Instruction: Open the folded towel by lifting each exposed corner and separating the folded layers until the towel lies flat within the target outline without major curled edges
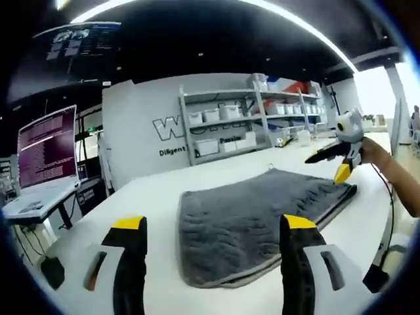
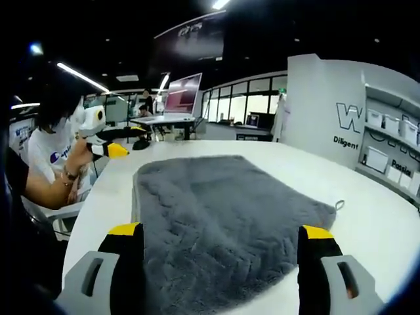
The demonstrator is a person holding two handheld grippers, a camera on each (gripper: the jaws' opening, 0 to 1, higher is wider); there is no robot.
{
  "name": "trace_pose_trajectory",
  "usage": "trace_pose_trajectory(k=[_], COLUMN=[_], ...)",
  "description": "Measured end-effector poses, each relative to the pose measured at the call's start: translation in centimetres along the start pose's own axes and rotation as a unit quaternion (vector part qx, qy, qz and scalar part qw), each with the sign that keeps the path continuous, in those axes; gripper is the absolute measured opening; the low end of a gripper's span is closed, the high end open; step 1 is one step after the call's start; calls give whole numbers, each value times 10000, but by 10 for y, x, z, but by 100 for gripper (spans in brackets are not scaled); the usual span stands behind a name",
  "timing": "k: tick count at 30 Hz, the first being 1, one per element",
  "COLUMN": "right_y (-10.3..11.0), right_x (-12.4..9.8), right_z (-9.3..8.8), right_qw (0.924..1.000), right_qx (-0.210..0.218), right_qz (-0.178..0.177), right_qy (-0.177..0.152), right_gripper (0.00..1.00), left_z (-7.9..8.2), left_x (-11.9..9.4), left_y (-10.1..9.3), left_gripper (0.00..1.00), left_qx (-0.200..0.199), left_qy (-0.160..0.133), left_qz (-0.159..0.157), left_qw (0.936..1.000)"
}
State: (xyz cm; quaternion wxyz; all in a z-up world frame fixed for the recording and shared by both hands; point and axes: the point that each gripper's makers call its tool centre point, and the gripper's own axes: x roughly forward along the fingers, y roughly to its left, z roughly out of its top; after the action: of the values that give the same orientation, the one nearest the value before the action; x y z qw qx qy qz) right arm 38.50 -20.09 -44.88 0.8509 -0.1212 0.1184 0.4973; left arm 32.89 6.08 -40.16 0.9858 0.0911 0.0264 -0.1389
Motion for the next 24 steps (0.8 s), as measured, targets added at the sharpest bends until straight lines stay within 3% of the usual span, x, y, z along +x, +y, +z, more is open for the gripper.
trace_pose_trajectory(k=[4, 7, 9, 10, 16, 19, 24], right_y=[2, 3, 1, 0, -5, -5, 31], right_x=[0, -1, -4, -5, -19, -33, -53], right_z=[-2, -1, 3, 5, 13, 19, 23], right_qw=[10000, 9999, 9996, 9993, 9986, 9973, 9970], right_qx=[-23, -117, -213, -286, -207, -297, -646], right_qz=[17, -32, -159, -224, -421, -595, -418], right_qy=[58, 90, 46, 1, -232, -305, -121], right_gripper=[99, 99, 99, 99, 99, 94, 77], left_z=[-1, -4, -1, 8, 4, 0, -6], left_x=[6, 5, 4, 4, -5, -10, -18], left_y=[6, 10, 11, 11, 15, 12, 3], left_gripper=[100, 99, 99, 99, 99, 99, 99], left_qx=[-53, -1, -57, -134, -195, -229, -170], left_qy=[139, 240, 95, -183, -157, -178, -170], left_qz=[6, -36, -123, -169, -257, -370, -516], left_qw=[9999, 9997, 9999, 9996, 9994, 9989, 9984])
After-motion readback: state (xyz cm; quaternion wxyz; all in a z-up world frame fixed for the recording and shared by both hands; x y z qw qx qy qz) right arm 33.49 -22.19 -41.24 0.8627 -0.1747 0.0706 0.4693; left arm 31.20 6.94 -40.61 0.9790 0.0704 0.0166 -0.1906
